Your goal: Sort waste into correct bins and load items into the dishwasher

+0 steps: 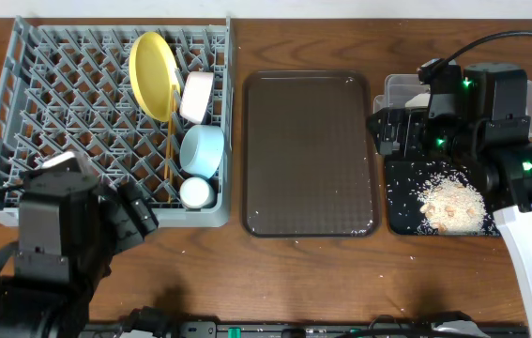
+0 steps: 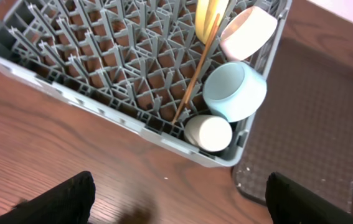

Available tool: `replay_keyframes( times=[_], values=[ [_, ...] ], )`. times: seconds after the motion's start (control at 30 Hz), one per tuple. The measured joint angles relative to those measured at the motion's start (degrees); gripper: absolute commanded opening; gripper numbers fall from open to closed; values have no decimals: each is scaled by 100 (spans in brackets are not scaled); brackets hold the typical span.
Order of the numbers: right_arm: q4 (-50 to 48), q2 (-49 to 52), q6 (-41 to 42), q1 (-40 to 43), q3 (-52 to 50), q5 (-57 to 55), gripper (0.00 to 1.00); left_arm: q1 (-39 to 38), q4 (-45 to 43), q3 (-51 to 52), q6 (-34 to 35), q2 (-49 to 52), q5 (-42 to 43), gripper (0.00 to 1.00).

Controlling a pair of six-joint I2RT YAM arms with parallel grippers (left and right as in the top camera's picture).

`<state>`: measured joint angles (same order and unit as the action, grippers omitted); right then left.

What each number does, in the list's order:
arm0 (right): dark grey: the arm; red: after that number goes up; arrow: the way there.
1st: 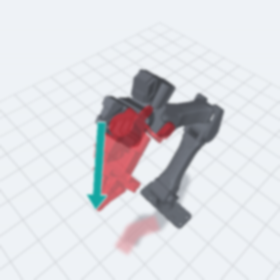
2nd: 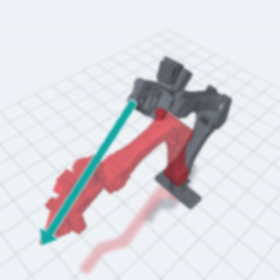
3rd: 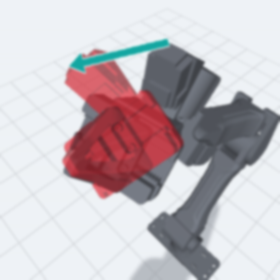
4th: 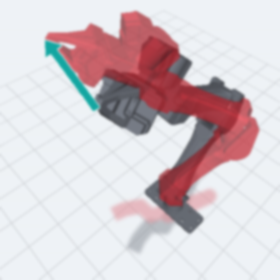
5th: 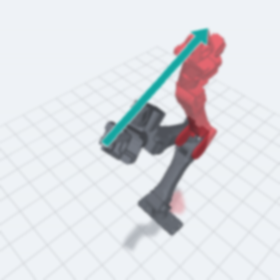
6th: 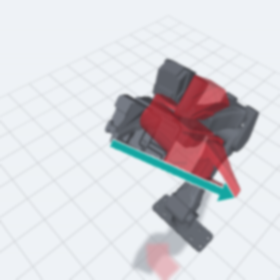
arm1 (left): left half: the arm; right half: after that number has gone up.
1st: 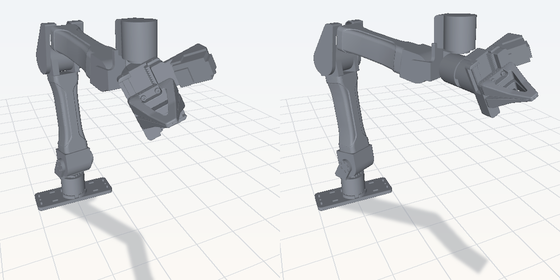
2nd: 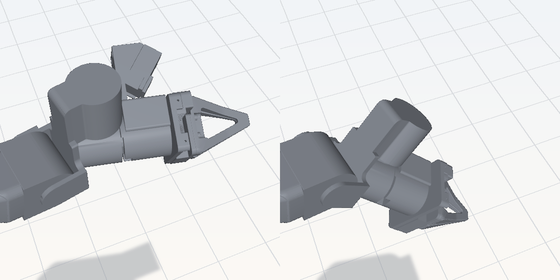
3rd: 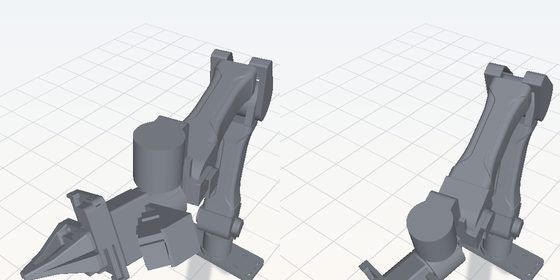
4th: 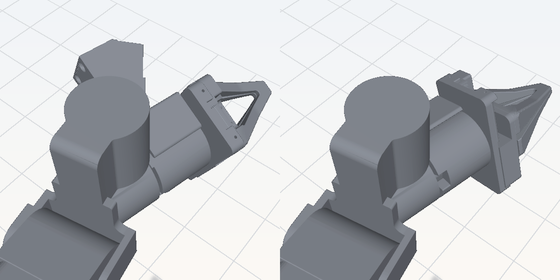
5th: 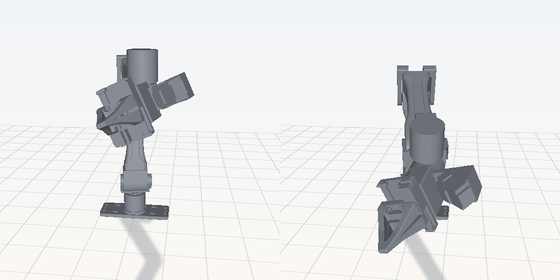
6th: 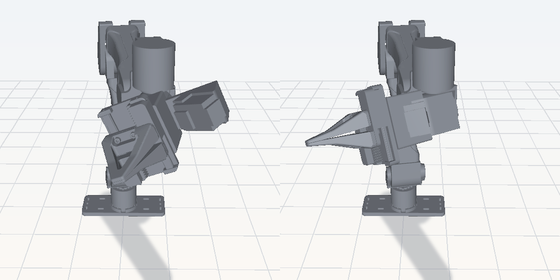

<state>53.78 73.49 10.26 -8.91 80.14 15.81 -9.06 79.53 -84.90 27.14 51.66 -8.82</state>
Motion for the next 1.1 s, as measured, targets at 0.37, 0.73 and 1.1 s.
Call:
replay_keyframes(
  times=[0.37, 0.73, 1.1],
  values=[
    [0, 0, 0, 0, 0, 0, 99, -7, -190, 24, 109, -46, -39, 89],
    [0, 0, -2, 0, 0, 2, 99, 767, -3418, 1788, -1403, -1272, 212, 89],
    [-2, 0, 0, 0, -2, 0, 99, 1423, -6848, 5302, -2151, -3298, 599, 89]
  ],
)
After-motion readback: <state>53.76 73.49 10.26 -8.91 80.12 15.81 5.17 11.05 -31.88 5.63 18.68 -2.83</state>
